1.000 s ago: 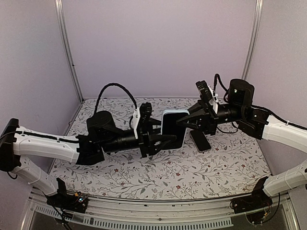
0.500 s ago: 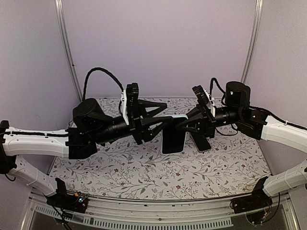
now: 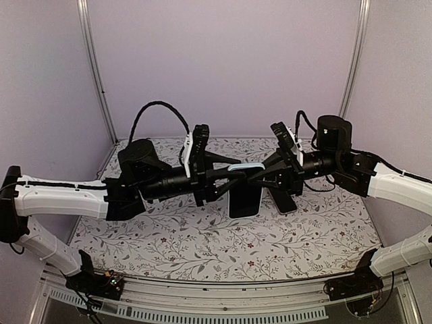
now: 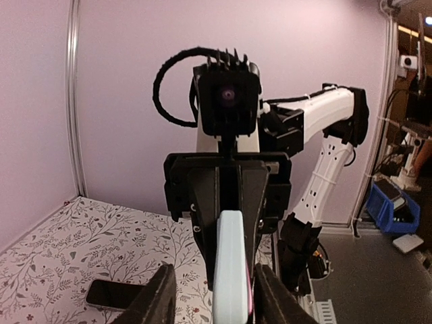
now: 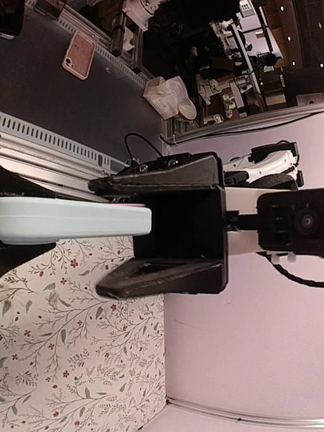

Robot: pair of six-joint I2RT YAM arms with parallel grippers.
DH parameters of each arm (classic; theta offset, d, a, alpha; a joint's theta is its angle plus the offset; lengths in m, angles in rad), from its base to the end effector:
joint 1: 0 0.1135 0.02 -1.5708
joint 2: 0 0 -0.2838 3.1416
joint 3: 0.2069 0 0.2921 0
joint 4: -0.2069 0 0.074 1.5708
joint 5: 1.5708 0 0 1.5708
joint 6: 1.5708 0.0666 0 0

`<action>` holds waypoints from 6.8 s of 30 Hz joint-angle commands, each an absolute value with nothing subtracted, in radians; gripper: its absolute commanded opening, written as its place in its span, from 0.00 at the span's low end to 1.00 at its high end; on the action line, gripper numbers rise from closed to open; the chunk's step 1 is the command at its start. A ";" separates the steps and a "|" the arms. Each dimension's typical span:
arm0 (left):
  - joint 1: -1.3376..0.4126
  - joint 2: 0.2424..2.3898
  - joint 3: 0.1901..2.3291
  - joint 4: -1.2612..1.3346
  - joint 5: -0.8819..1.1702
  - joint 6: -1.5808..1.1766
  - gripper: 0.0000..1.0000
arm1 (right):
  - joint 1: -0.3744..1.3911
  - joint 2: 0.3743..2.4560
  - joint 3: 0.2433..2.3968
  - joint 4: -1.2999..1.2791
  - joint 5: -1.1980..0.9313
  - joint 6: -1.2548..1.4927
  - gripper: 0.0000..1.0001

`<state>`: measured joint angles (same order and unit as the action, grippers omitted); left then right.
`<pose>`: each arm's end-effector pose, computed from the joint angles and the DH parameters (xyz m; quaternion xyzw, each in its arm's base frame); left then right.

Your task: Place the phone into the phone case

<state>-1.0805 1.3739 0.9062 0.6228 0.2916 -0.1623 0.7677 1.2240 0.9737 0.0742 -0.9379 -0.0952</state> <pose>0.1634 -0.3468 0.3378 0.3840 0.5278 -0.5144 0.5562 0.1980 0.2657 0.3479 -0.5496 0.4998 0.5161 0.4265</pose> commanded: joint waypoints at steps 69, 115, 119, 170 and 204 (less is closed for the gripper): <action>-1.078 1.529 0.863 0.722 0.451 -0.175 0.43 | 0.751 1.090 1.063 0.152 -0.928 -0.080 0.00; -1.070 1.444 0.798 0.927 0.421 -0.254 0.00 | 0.681 1.218 0.968 0.104 -1.019 -0.005 0.89; -1.069 1.451 0.800 0.912 0.398 -0.254 0.00 | 0.681 1.196 0.933 0.159 -1.018 0.037 0.77; -0.939 1.416 0.920 0.173 -0.336 -0.480 0.99 | 0.451 1.913 1.024 -0.026 -0.891 0.369 0.00; -0.662 1.140 0.688 0.164 -0.677 -0.339 0.99 | 0.206 1.459 0.896 0.050 -0.463 0.285 0.99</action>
<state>-0.7456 1.2388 0.7921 0.1280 -0.5484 -0.4007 0.3798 1.5753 1.0031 -0.0906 -0.5400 0.2665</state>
